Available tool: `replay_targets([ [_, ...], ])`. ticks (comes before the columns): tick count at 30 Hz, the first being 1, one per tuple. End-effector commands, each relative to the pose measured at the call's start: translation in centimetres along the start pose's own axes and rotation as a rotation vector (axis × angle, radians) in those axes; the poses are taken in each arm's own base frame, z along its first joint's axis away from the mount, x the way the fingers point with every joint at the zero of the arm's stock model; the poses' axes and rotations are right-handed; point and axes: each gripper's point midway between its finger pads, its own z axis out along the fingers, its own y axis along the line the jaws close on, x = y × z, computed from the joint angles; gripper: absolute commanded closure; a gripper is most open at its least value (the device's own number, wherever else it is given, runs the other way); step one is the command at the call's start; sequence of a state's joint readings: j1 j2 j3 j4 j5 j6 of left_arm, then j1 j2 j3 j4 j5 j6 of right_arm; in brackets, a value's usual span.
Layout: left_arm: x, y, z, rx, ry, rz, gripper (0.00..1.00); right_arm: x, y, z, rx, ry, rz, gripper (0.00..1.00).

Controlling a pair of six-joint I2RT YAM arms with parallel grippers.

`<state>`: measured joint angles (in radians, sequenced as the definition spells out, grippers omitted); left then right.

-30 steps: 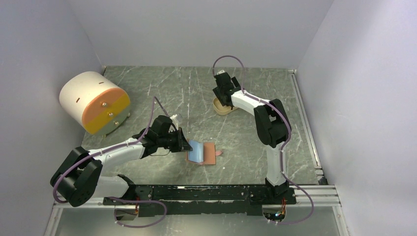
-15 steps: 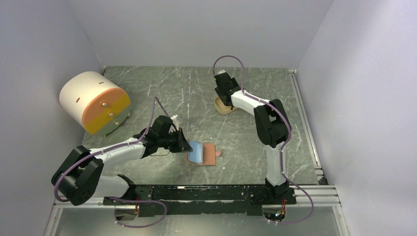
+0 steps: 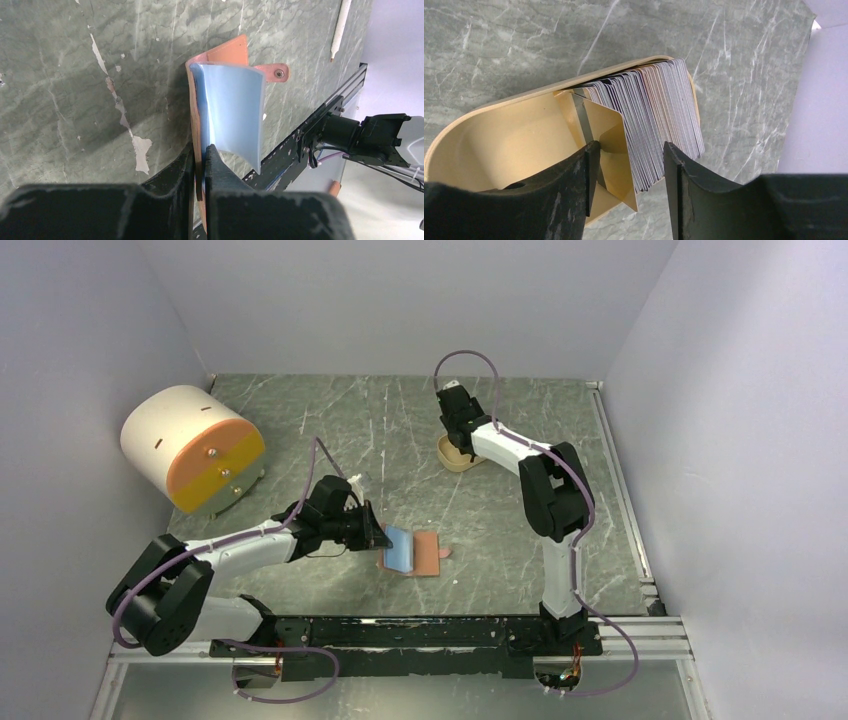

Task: Put the credit cards into the card holder
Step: Pick up the credit card from the storage box, then insert the credit card into the card holder.

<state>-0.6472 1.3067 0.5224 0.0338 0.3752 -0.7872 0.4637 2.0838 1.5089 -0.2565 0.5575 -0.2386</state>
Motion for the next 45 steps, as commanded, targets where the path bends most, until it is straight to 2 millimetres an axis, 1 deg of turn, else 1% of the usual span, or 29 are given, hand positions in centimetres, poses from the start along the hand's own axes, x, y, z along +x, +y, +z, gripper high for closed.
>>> replay_targets([
  [1, 0.3, -0.9, 0.1, 0.049, 0.01, 0.004, 0.91, -1.9, -3.1, -1.3, 0.065, -0.035, 0.045, 0.49],
  [11, 0.3, -1.0, 0.1, 0.054, 0.008, -0.003, 0.91, -2.5, -3.1, -2.0, 0.042, -0.048, 0.06, 0.65],
  [16, 0.4, -0.9, 0.0, 0.054, 0.004, -0.006, 0.91, -2.7, -2.6, -2.4, 0.016, -0.044, 0.067, 0.77],
  [19, 0.3, -0.8, 0.0, 0.05, 0.001, -0.006, 0.91, -3.1, -1.7, -3.1, -0.038, -0.042, 0.079, 0.87],
  [22, 0.3, -0.7, 0.2, 0.047, 0.0, -0.012, 0.91, -3.3, -0.1, -4.4, -0.14, -0.033, 0.117, 0.99],
  [25, 0.2, -0.5, 0.3, 0.04, -0.007, -0.021, 0.91, -3.4, 1.7, -6.4, -0.269, -0.031, 0.17, 1.0],
  [30, -0.5, -0.6, 0.5, 0.036, -0.041, -0.045, 0.91, -4.0, 3.1, -10.9, -0.45, -0.056, 0.286, 1.0],
  [31, -0.7, -0.6, 0.6, 0.035, -0.05, -0.053, 0.91, -4.5, 3.2, -12.3, -0.499, -0.076, 0.317, 1.0],
  [36, -2.6, -0.6, 1.5, 0.016, -0.111, -0.072, 0.91, -5.2, 4.7, -18.4, -0.73, -0.163, 0.474, 1.0],
  [38, -3.4, -0.6, 2.0, 0.015, -0.132, -0.088, 0.91, -5.1, 5.6, -20.8, -0.832, -0.192, 0.539, 1.0],
  [40, -3.7, -0.6, 2.3, 0.029, -0.14, -0.114, 0.91, -4.7, 6.8, -23.1, -0.922, -0.214, 0.576, 1.0],
  [42, -3.6, -0.3, 2.5, 0.028, -0.138, -0.126, 0.91, -4.1, 7.5, -24.8, -0.965, -0.22, 0.618, 1.0],
  [43, -3.5, -0.1, 2.6, 0.024, -0.134, -0.13, 0.91, -4.1, 8.2, -25.9, -1.009, -0.234, 0.642, 1.0],
  [44, -3.3, 0.0, 2.7, 0.019, -0.128, -0.129, 0.91, -3.8, 8.6, -26.6, -1.046, -0.239, 0.666, 1.0],
  [45, -3.2, 0.3, 2.8, 0.013, -0.122, -0.133, 0.91, -3.4, 9.7, -27.9, -1.096, -0.239, 0.668, 1.0],
])
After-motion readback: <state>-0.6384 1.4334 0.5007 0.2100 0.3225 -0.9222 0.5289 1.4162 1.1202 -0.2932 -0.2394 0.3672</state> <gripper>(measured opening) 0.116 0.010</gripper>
